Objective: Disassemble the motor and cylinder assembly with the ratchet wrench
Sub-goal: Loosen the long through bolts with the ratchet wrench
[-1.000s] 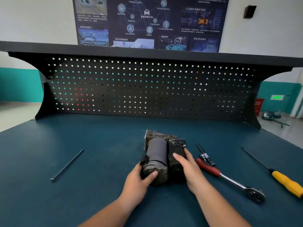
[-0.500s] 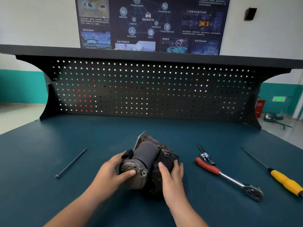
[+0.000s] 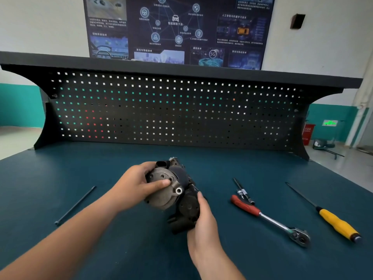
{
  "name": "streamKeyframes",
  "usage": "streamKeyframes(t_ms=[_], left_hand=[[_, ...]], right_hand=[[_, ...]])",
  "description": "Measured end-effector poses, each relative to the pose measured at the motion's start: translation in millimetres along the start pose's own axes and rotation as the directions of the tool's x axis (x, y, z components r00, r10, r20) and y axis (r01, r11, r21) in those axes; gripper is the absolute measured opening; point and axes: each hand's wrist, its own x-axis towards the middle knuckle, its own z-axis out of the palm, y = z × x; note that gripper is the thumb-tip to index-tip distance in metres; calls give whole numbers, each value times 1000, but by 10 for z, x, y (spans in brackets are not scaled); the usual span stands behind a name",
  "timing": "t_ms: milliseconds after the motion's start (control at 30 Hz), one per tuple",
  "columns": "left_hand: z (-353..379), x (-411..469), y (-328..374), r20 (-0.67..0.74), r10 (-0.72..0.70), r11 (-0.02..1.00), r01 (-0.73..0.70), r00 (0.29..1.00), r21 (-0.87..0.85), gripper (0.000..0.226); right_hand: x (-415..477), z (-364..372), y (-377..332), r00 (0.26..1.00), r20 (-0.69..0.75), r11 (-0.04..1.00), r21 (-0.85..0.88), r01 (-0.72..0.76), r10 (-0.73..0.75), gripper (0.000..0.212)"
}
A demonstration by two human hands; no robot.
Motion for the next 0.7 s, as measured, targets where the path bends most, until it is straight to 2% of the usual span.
streamKeyframes(t_ms=[67,167,233,367,500,600,700], left_hand=[[-7,91,99,22,2,1000,-2,1000,28,13],[3,185,189,35,-37,998,35,999,50,27],[12,229,233,20,-66,997,65,998,27,28],[71,390,343,71,-102,994,104,992,-32,21],[87,551,399,175,-136,983,154,975,-95,26],[52,623,372,224,-174,964,213,959,-160,33],[41,658,372,331,-193,941,270,924,-205,48]], right_hand=[[-54,23,-74,998,65,997,80,-11,6,69],[-91,32,-213,998,68,991,136,-5,-5,59],[-94,35,-260,996,84,989,151,-4,-8,52],[-117,50,-187,999,46,982,187,-7,-2,62],[-108,28,-154,996,-92,993,115,24,-13,55],[-149,49,-185,999,-47,1000,8,12,-12,54],[-213,52,-236,1000,3,999,-35,3,-3,52]])
